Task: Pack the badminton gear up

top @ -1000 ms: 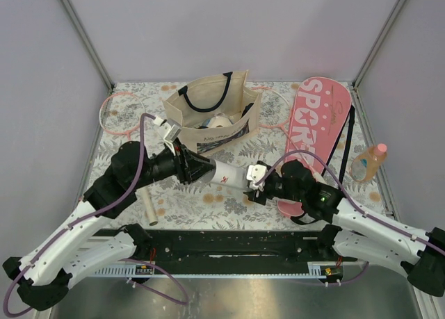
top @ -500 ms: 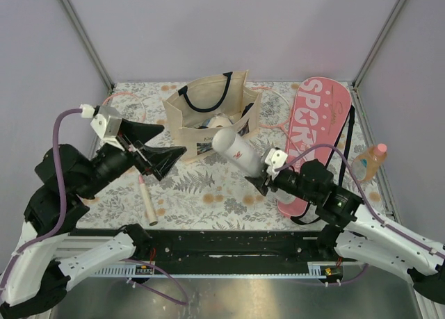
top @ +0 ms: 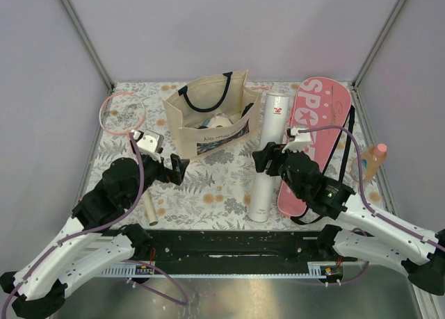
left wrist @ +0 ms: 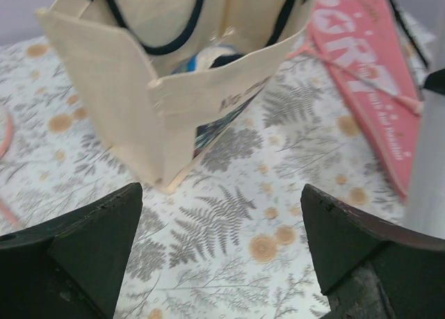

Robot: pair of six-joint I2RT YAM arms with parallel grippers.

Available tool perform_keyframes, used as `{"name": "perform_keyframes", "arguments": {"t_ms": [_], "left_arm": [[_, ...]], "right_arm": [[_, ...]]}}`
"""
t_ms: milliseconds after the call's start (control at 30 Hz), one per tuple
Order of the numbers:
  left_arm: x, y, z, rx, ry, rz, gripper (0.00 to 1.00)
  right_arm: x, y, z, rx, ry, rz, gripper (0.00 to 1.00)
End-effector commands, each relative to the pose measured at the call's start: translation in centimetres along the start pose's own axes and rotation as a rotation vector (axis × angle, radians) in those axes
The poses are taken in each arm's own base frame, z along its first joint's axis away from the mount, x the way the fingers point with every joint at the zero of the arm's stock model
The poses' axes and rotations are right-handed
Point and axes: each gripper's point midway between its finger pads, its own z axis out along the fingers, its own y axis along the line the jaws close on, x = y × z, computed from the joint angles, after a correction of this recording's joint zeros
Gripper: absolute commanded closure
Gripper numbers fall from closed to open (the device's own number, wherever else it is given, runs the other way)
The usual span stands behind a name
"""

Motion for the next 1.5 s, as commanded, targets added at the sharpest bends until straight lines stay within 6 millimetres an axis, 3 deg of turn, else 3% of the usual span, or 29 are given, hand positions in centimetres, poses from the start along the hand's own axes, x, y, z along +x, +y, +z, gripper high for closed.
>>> {"name": "perform_keyframes", "arguments": {"t_ms": [0, 400, 733, 900, 1133, 1267, 1467], "left_arm": [[-0.4, 4.5, -0.5, -0.238, -0.094, 0.015, 0.01], [0.1, 5.5, -1.3, -0.283, -0.095, 0.026, 0.01], [0.7, 6.5, -1.5, -0.337, -0.085, 0.037, 0.01], [1.4, 7.0, -1.0, -0.379, -0.022, 0.058, 0.01], [1.6, 7.1, -0.8, -0.389, -0.013, 0.064, 0.01], [1.7, 7.2, -0.7, -0.392, -0.009, 0.066, 0.01], [1.5, 6.6, -0.8, -0.350, -0.028, 0.051, 0.01]], "right_arm": [[0.0, -2.7, 1.1, 0.193, -0.113, 0.344, 0.36], [6.8, -3.6, 7.7, 0.310, -0.120, 0.986, 0.40], [11.8, -2.2, 13.2, 0.368, -0.038, 1.196, 0.32], [12.2, -1.4, 14.4, 0.363, -0.005, 1.211, 0.22], [11.2, -2.2, 13.0, 0.367, -0.025, 1.192, 0.13], [10.0, -2.1, 12.2, 0.339, -0.031, 1.168, 0.13], [6.4, -2.8, 10.0, 0.239, -0.057, 0.827, 0.16]]}}
